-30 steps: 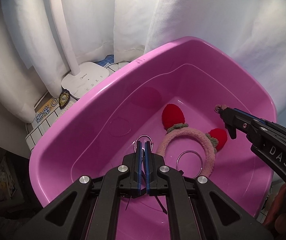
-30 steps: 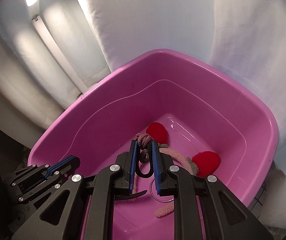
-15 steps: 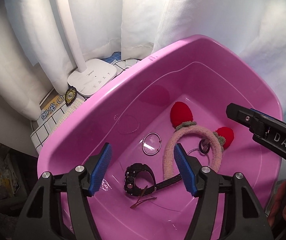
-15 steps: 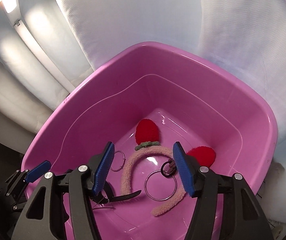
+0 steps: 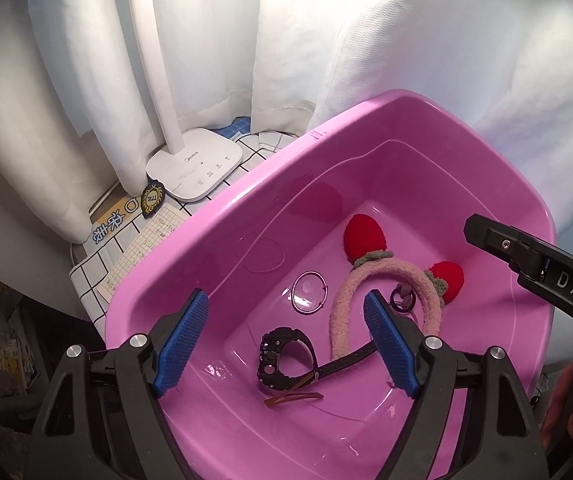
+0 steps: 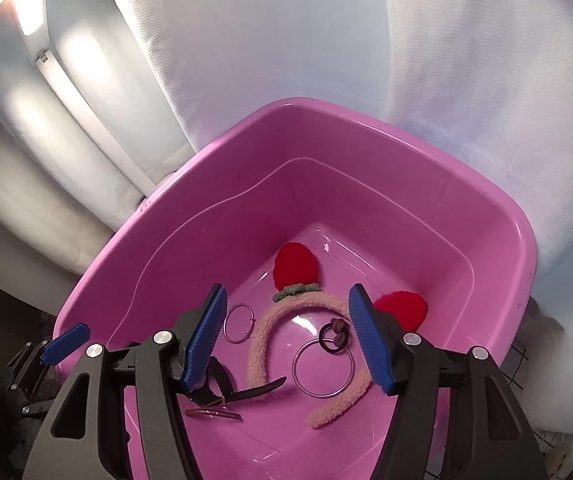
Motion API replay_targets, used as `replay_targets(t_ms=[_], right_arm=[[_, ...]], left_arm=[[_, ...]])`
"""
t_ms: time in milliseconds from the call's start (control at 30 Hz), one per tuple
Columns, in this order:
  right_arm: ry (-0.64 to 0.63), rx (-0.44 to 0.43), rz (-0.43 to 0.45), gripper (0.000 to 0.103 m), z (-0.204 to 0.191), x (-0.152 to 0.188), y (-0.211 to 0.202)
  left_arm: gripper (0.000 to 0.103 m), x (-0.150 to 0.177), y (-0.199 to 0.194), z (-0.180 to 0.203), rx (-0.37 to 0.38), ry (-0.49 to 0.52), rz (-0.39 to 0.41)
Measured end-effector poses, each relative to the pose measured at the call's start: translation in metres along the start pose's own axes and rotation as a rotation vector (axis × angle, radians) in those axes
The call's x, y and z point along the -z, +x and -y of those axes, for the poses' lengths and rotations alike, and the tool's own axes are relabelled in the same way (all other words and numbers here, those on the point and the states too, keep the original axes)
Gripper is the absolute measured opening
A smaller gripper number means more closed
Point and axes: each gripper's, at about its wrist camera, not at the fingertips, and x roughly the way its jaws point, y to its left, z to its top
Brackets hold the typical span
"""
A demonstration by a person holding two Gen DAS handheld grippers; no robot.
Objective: Organize jewelry
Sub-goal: 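Withdraw both open tools from the tub back over the table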
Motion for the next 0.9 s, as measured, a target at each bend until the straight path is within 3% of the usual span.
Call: replay_targets(t_ms=[433,633,767,900], right_arm=[[0.030,-0.012,0.197,0.072,0.002,0.048,-0.090],[0.063,0.023,0.285,0.073,0.028,0.097,-0.137],[0.088,0.057,0.328,0.074,0.059,0.142,-0.167],[0.127,0.112,0.318,0.074,0.102,0.194,-0.192]], left_arm=[[0.096,0.018,-0.057,-0.009,-0.015,0.003,0.143],[0.096,0.042,-0.080,0.014,0.012,0.047,0.165],[0.096,0.063,-0.102,0.039,0.084,0.063,0.183],[0.096,0.092,-0.125,0.074,0.151,0.081,0.205]])
